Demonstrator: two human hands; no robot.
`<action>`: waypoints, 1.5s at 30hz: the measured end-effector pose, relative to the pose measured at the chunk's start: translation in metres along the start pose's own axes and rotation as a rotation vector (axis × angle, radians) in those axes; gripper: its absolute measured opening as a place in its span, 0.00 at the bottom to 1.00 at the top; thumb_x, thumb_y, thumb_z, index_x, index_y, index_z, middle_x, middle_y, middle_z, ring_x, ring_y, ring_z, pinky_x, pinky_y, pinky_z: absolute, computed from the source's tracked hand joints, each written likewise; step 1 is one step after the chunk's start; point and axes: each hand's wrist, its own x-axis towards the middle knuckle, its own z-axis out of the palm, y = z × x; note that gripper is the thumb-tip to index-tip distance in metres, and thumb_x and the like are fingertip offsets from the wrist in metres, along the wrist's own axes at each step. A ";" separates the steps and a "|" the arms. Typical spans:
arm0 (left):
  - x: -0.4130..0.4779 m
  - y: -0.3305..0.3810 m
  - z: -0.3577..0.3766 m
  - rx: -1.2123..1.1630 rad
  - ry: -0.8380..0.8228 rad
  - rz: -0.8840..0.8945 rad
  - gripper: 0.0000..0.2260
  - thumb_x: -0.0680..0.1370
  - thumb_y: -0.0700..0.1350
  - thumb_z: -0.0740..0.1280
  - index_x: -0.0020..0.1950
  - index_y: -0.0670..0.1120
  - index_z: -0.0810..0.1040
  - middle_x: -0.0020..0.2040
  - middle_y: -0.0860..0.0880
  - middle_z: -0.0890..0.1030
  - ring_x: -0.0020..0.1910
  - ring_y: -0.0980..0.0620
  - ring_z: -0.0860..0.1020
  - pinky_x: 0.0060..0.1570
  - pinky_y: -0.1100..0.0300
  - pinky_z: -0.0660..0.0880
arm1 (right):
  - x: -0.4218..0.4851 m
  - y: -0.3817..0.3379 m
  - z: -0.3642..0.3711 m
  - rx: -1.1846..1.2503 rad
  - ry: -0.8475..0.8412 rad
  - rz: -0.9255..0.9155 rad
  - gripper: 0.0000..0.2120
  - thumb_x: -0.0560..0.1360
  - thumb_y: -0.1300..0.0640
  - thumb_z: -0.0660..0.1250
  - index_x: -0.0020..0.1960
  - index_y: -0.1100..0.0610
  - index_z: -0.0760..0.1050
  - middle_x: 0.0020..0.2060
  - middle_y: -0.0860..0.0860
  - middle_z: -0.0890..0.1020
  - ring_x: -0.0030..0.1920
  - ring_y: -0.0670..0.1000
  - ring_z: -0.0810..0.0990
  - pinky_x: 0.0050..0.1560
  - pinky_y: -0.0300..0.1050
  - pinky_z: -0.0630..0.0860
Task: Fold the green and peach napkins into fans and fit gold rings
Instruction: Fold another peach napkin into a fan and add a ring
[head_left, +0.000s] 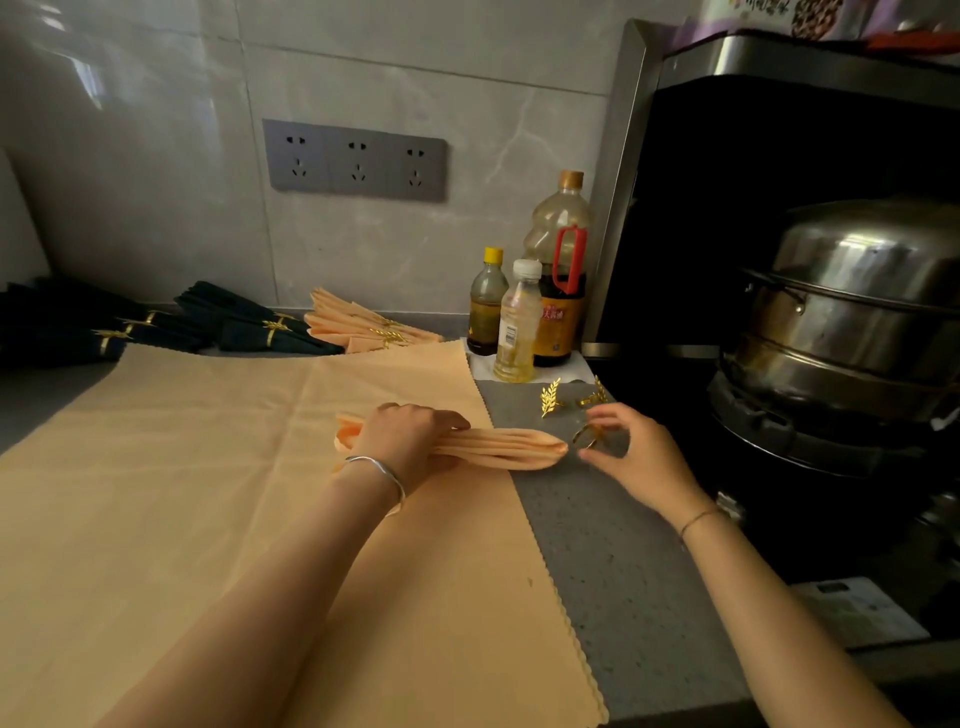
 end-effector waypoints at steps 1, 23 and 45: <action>-0.001 -0.001 0.000 -0.008 -0.005 -0.002 0.19 0.79 0.54 0.63 0.70 0.58 0.68 0.62 0.54 0.78 0.59 0.51 0.76 0.60 0.58 0.70 | -0.004 -0.008 0.000 -0.030 -0.069 -0.045 0.25 0.70 0.55 0.74 0.64 0.50 0.71 0.58 0.44 0.77 0.61 0.45 0.73 0.60 0.39 0.65; -0.009 0.016 -0.006 0.043 -0.029 0.100 0.25 0.77 0.57 0.63 0.73 0.57 0.62 0.66 0.52 0.74 0.64 0.50 0.72 0.63 0.56 0.64 | -0.020 -0.050 0.028 -0.177 -0.006 -0.453 0.12 0.69 0.50 0.74 0.51 0.52 0.80 0.44 0.44 0.82 0.46 0.42 0.69 0.50 0.40 0.65; -0.001 0.014 -0.002 0.117 -0.018 0.159 0.25 0.77 0.57 0.64 0.72 0.53 0.65 0.67 0.51 0.72 0.67 0.50 0.66 0.66 0.55 0.60 | -0.009 -0.036 0.031 -0.150 -0.085 -0.199 0.09 0.69 0.43 0.71 0.48 0.44 0.81 0.42 0.42 0.80 0.52 0.49 0.72 0.49 0.45 0.73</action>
